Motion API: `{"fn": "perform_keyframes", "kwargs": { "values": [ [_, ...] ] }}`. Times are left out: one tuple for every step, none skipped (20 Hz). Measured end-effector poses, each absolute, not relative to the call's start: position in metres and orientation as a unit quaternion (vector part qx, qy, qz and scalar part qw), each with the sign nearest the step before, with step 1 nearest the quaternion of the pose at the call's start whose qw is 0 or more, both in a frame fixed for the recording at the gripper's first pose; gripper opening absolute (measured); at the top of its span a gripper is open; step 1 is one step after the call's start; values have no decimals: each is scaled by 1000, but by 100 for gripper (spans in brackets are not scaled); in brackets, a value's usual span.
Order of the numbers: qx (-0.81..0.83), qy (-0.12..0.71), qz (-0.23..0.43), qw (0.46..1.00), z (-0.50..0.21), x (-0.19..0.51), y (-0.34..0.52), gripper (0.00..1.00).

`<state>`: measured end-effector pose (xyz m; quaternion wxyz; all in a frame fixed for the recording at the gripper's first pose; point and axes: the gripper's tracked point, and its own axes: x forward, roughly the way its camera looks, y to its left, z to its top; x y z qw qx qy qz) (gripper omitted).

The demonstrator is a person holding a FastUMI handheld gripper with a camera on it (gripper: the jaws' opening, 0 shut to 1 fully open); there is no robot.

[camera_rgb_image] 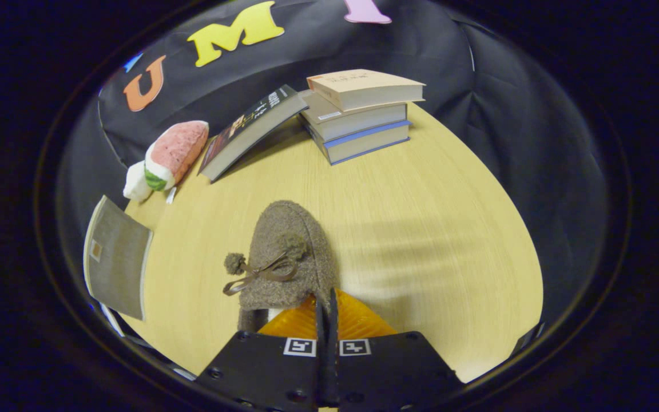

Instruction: Open the storage box then place both shoes into the box .Put the left shoe in first, then the right shoe, with the right side of both shoes facing outward in a uniform manner.

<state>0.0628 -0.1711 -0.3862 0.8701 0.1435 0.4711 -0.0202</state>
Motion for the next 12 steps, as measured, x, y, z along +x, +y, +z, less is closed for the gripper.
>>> {"fn": "perform_keyframes", "kwargs": {
  "values": [
    [158,469,-24,869,-377,60,-167,0],
    [170,466,-29,868,-367,56,-162,0],
    [181,462,-31,867,-357,54,-155,0],
    [192,459,-32,867,-345,51,-146,0],
    [199,455,-33,867,-334,49,-137,0],
    [201,450,-34,870,-321,48,-125,0],
    [195,441,-36,875,-307,47,-116,0],
    [191,432,-37,880,-291,46,-104,0],
    [192,425,-34,884,-276,46,-88,0],
    [199,419,-30,885,-259,46,-69,0],
    [210,413,-25,886,-244,46,-50,0],
    [220,406,-22,887,-228,47,-29,0]
  ]
}}
